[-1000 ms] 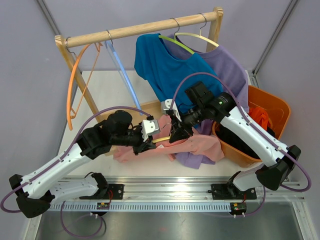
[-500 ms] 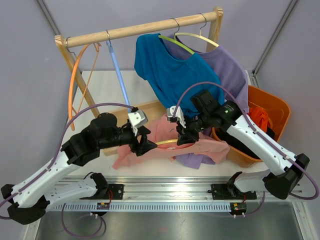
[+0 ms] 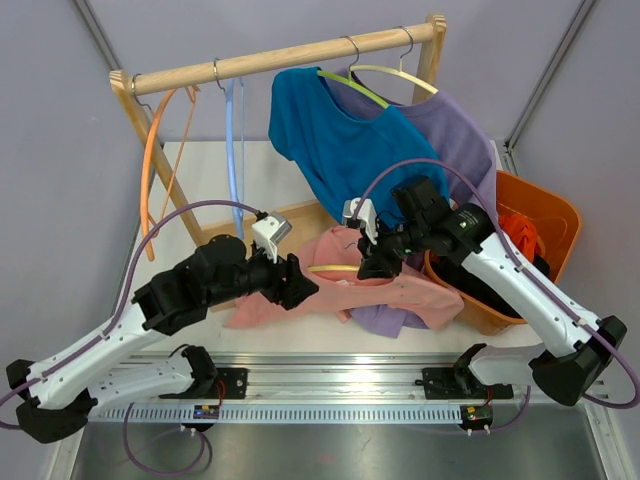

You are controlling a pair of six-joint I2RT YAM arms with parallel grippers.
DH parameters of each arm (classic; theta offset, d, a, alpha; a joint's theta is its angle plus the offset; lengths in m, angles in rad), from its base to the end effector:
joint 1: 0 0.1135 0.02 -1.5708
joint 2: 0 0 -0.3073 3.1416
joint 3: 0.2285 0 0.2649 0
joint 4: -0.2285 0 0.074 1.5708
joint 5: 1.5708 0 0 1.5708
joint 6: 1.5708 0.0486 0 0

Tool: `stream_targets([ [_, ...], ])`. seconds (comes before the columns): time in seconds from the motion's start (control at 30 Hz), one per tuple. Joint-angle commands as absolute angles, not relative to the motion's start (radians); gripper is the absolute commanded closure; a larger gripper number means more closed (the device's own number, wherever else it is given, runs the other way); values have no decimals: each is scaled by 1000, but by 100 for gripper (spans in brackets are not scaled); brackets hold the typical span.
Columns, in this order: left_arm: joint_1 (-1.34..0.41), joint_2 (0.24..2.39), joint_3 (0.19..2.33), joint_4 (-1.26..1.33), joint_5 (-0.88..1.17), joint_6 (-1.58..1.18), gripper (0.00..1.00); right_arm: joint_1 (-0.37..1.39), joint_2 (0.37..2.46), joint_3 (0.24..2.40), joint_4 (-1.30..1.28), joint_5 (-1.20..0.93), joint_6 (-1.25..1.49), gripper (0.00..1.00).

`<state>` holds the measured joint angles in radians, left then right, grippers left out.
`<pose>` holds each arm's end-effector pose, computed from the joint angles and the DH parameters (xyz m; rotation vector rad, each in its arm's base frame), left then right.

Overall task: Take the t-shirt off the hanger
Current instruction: Remove the tshirt from the hanger

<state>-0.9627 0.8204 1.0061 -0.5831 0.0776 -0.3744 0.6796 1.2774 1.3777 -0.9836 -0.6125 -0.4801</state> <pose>0.0917 -0.1383 0.3975 0.6580 1.9860 -0.9255 0.1800 0.1814 0.4053 -1.5377 1.8535 0.8382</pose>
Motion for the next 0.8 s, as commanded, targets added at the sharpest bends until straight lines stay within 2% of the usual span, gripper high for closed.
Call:
stream_targets([
  [0.0,-994,839,1000,-552,-53,-492,28,675,1232,1378,-937,-604,-425,100],
  [0.37,-1083,954,1052,-646,-349,-785,30,649,1221,1387,-904,-577,-304,100],
  [0.5,-1086,982,1057,-649,-417,-886,35,635,1218,1388,-885,-568,-235,100],
  [0.77,-1088,1095,1109,-588,-485,-1009,36,632,1203,1373,-868,-529,-198,100],
])
